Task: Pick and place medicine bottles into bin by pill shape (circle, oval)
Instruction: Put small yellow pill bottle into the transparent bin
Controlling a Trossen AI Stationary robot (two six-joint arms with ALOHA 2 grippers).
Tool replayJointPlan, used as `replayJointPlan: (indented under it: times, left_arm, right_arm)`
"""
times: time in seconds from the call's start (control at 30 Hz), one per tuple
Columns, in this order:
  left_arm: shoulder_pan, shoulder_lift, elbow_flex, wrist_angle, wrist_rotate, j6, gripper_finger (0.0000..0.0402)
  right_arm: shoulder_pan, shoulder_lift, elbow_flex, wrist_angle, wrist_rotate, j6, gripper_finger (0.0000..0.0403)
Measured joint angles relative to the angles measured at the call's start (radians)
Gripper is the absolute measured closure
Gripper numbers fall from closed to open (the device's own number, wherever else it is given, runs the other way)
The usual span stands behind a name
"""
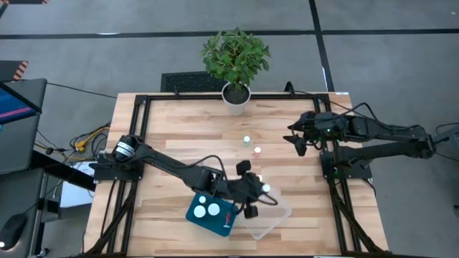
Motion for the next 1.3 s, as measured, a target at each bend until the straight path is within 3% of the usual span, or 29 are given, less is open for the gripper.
replayJointPlan:
  times: [0.33, 0.47, 0.83, 1.03, 1.3]
  left_arm:
    - [-0.049, 0.197, -0.001, 0.324, 0.014, 0.039, 0.0322]
    - [-0.057, 0.275, -0.002, 0.407, -0.055, 0.004, 0.0322]
    - [-0.023, 0.367, -0.001, 0.438, -0.116, -0.071, 0.0322]
    - [-0.004, 0.369, -0.001, 0.410, -0.064, -0.065, 0.0322]
    - [-0.003, 0.369, -0.001, 0.385, -0.075, -0.034, 0.0305]
  right_arm:
    - [-0.009, -0.001, 0.000, -0.049, 0.002, 0.060, 0.0132]
    - [-0.009, 0.000, 0.000, -0.050, 0.002, 0.059, 0.0132]
    - [-0.010, 0.000, 0.000, -0.055, 0.002, 0.044, 0.0132]
    - [-0.010, 0.000, 0.000, -0.054, 0.000, 0.022, 0.0132]
    - [-0.010, 0.000, 0.000, -0.054, -0.001, 0.018, 0.0132]
